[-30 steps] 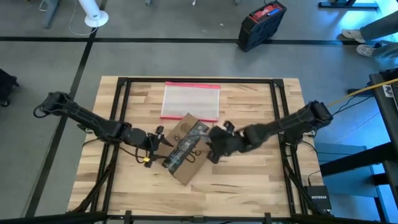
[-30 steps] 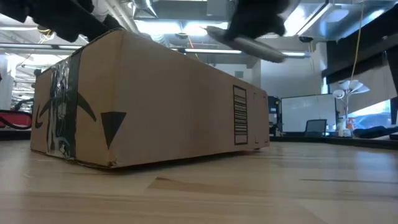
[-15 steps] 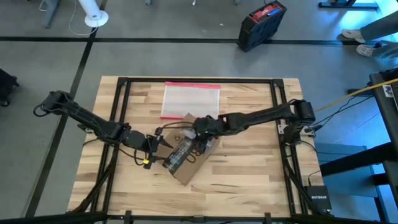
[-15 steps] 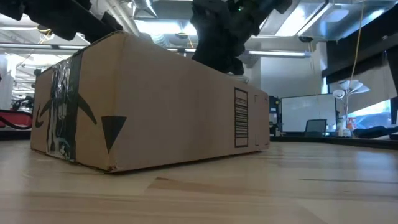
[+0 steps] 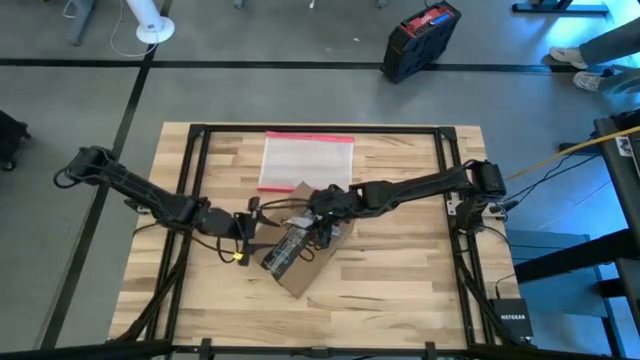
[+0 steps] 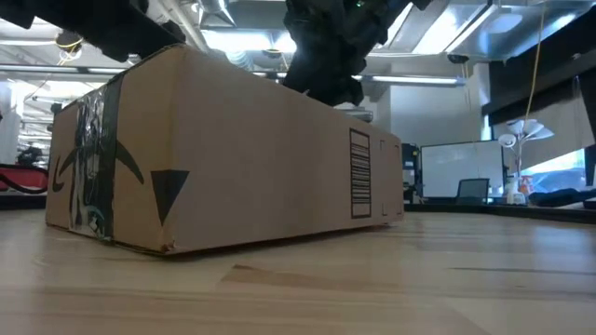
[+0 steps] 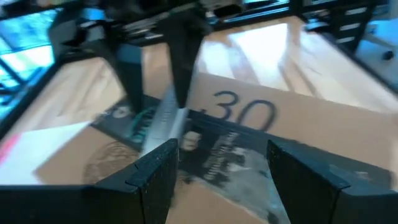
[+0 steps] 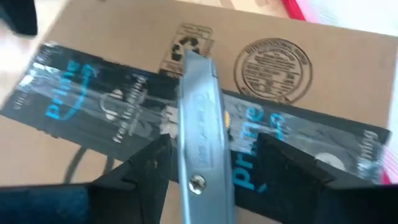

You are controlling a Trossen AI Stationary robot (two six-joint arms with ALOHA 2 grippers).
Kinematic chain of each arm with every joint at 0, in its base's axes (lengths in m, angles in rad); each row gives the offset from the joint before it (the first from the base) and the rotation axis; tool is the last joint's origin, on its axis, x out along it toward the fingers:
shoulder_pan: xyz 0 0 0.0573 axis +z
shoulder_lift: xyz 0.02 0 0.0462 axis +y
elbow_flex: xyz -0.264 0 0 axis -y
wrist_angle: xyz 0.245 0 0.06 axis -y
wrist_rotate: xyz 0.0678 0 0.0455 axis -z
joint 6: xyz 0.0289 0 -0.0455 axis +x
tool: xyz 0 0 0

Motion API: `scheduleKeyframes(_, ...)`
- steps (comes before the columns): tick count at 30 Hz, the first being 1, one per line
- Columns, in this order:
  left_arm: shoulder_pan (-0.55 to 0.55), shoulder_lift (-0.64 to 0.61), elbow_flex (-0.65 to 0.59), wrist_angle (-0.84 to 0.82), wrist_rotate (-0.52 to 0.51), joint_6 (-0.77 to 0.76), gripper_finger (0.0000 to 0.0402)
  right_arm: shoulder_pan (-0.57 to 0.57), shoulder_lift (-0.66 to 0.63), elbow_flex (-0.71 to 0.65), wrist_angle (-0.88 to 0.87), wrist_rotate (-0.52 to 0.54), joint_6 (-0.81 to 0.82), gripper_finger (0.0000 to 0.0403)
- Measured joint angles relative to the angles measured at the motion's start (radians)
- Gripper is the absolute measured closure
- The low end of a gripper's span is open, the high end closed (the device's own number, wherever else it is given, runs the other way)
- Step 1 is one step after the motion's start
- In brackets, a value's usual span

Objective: Unpack boxes
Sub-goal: Open the cardboard box using the gray cutter

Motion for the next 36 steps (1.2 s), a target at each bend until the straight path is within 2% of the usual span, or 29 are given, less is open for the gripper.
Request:
scheduleKeyframes(5,0.05,0.045,0.0,0.015,-0.09,0.055,0.0166,0.03,-0.002,0.054,-0.131,0.087,-0.006,0.0208)
scheduleKeyframes(14,0.142,0.189,-0.001,0.226,-0.097,0.131,0.0166,0.119,-0.002,0.126,-0.389,0.283,0.026,0.0269)
scheduleKeyframes(19,0.167,0.272,0.017,0.239,-0.086,0.136,0.0166,0.157,-0.006,0.131,-0.473,0.382,0.08,0.0302)
scheduleKeyframes(26,0.161,0.387,0.116,0.23,-0.088,0.189,0.0166,0.157,-0.006,0.131,-0.513,0.373,0.111,0.034)
scheduleKeyframes(32,0.16,0.43,0.188,0.144,-0.206,0.24,0.0166,0.162,-0.002,0.128,-0.519,0.318,0.115,0.0349)
scheduleKeyframes(36,0.172,0.425,0.201,0.097,-0.237,0.242,0.0166,0.163,-0.001,0.115,-0.519,0.308,0.131,0.0349)
